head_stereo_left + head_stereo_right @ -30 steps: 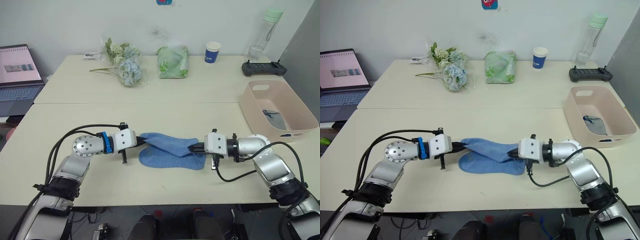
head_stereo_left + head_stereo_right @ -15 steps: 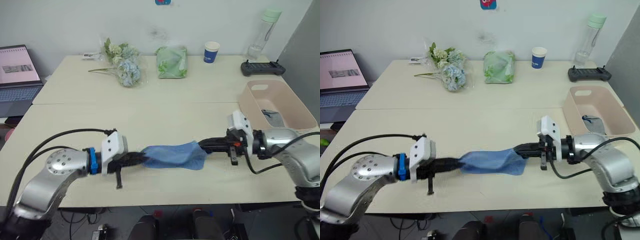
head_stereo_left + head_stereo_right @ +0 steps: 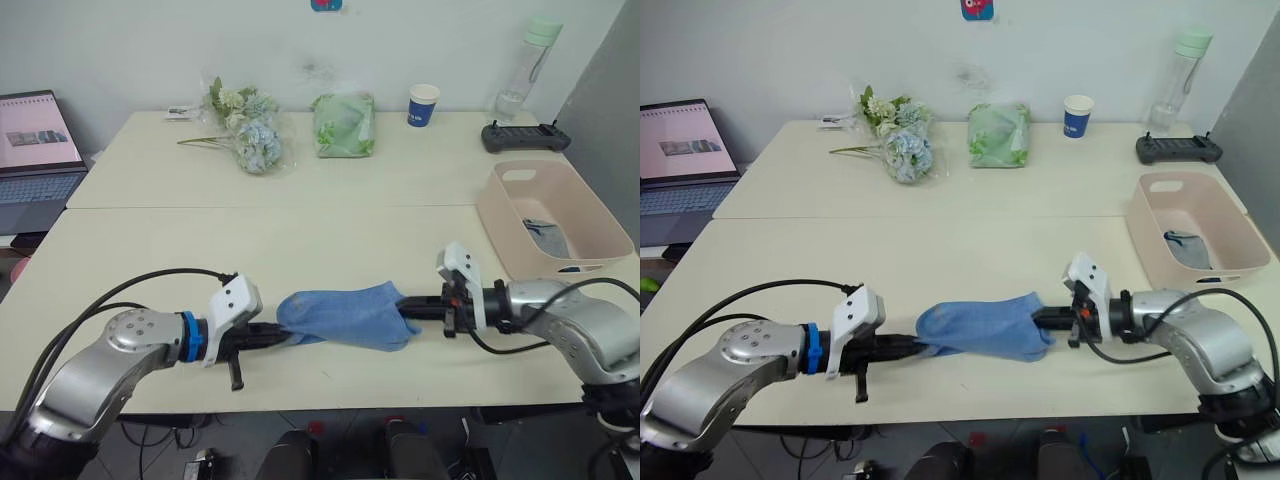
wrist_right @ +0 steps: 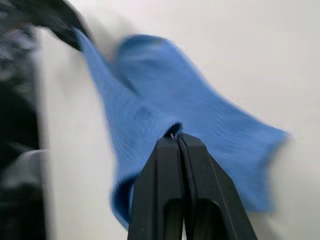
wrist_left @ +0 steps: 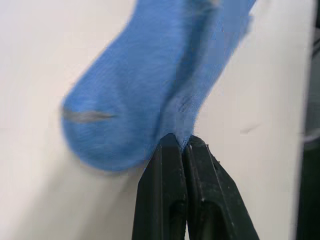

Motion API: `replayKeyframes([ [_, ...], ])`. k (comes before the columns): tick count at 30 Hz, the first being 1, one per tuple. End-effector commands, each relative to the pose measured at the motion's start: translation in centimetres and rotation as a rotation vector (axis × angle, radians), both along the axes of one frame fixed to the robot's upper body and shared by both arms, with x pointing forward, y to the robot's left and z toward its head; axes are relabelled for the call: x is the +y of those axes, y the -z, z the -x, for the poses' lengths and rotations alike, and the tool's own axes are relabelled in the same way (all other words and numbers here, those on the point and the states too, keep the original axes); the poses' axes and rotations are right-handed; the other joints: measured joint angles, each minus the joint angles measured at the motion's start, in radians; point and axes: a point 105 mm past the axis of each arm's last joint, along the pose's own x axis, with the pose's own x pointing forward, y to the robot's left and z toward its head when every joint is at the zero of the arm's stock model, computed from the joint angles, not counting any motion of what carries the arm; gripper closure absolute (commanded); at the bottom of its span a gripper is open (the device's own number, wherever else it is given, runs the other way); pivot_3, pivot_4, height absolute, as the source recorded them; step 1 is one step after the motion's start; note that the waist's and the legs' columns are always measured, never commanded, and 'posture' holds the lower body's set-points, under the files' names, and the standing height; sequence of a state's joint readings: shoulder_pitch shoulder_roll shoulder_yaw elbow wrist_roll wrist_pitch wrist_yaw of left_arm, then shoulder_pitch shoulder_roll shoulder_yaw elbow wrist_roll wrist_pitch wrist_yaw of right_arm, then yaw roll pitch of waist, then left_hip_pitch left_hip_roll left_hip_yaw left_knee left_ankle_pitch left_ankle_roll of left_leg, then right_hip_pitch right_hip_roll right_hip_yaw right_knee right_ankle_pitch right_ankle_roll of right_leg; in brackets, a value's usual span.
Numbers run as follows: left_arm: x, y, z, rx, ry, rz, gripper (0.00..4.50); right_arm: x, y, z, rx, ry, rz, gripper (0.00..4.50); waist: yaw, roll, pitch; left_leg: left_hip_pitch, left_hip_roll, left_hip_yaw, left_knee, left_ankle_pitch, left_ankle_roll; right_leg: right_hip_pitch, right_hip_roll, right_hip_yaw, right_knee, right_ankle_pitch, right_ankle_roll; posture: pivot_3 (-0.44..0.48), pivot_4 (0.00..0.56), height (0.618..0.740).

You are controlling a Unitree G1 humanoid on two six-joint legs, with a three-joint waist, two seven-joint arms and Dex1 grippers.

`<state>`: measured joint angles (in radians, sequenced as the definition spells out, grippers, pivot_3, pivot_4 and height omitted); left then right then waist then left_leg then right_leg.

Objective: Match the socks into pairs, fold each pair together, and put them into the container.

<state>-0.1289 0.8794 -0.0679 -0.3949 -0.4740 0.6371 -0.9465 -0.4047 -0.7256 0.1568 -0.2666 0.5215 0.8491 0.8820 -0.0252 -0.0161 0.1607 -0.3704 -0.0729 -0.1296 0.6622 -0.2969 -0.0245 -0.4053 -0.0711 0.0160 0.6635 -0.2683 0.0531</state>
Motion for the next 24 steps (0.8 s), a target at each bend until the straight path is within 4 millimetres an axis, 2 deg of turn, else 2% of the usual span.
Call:
replayKeyframes([
  [1, -0.1, -0.8, -1.6, -0.06, -0.009, -0.001, 4.5, -0.1, -1.1, -1.7, -0.08, 0.035, 0.014, 4.41, 0.0, 0.0, 0.0, 0.0, 0.0, 0.0, 0.0, 0.0, -0.001, 0.0, 0.0, 0.0, 0.0, 0.0, 0.0, 0.0, 0.15, 0.74],
  [6, 0.2, -0.1, -2.6, -0.042, -0.006, -0.047, 4.5, -0.2, -0.7, -3.2, -0.105, 0.063, 0.034, 4.41, -0.001, 0.0, 0.0, -0.001, 0.0, 0.0, 0.0, 0.001, -0.002, -0.001, 0.0, 0.0, -0.001, 0.0, 0.0, 0.0, 0.15, 0.74],
  [11, 0.0, 0.7, -2.7, -0.002, -0.003, -0.052, 4.5, 0.7, -0.5, -3.2, -0.102, 0.035, 0.044, 4.41, -0.002, 0.0, 0.0, -0.001, 0.0, 0.0, 0.0, 0.001, -0.002, -0.001, 0.0, 0.0, 0.0, 0.0, 0.0, 0.0, 0.15, 0.74],
  [24, -0.3, -0.1, -4.7, -0.027, 0.045, -0.115, 4.5, 0.4, -0.9, -2.9, -0.089, 0.038, 0.079, 4.41, -0.002, 0.0, 0.0, -0.002, -0.001, -0.001, 0.0, 0.001, -0.002, -0.001, 0.0, 0.0, 0.0, 0.0, 0.0, 0.0, 0.15, 0.74],
])
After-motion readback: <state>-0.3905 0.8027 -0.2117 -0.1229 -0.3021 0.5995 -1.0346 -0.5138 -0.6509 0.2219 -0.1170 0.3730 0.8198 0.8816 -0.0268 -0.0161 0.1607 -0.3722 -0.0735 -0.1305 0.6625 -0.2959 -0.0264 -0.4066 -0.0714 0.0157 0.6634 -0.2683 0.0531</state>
